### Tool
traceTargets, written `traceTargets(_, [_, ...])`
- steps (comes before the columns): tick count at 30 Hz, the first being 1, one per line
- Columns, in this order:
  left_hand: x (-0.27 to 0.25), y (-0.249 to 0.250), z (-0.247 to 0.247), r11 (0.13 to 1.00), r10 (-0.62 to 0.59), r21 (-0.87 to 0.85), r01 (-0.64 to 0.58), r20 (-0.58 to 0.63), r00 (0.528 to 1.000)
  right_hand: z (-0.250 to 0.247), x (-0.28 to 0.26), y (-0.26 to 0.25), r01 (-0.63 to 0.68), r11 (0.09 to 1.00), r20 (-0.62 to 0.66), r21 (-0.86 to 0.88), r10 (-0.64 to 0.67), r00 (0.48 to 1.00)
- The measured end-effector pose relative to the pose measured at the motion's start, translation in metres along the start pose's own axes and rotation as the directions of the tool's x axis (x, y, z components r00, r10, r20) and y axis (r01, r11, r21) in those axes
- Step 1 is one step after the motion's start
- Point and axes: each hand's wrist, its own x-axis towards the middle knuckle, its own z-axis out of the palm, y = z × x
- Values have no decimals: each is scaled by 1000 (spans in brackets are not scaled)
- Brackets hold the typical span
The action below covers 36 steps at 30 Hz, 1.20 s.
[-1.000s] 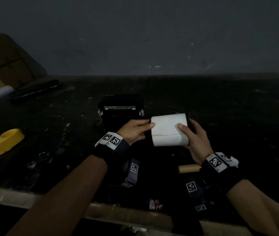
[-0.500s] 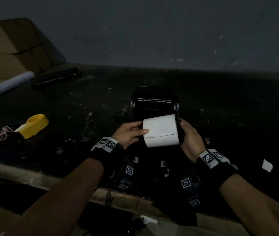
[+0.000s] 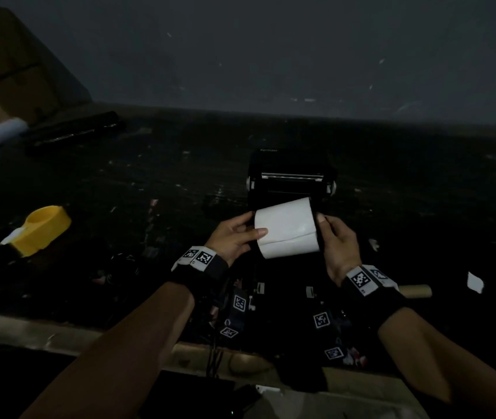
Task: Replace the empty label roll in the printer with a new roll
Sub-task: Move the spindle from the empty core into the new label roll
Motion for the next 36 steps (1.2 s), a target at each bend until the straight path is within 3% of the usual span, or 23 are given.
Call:
traceTargets(4, [8,-2,-5,999,15,33,-15,13,1000,-8,12,8,121,956,34,-268,-116,993])
traceTargets(9, [18,-8,1,994,24,109,-26,19,1000,-25,31,9,24,981,115,-193,-2,993])
traceTargets(16, [31,-5,-2,927,8,374,-29,59,998,-44,47,23,-50,949,302,-311,149,942])
traceTargets(20, [34,-12,-5,875,-11,483,-34,90,996,-47,46,36,93,848,376,-522,131,917])
traceTargets(24, [33,-23,-10,872,-10,490,-24,67,998,-46,50,40,228,755,418,-614,67,906])
traceTargets(27, [33,-29,-12,864,-3,502,-34,74,997,-47,50,35,427,595,521,-681,-16,853])
traceTargets(30, [32,-30,-15,836,11,547,-46,66,998,-47,45,36,566,491,608,-662,-90,789])
traceTargets(36, [30,-34,-16,788,44,612,-75,65,997,-44,44,34,606,433,642,-667,-78,763])
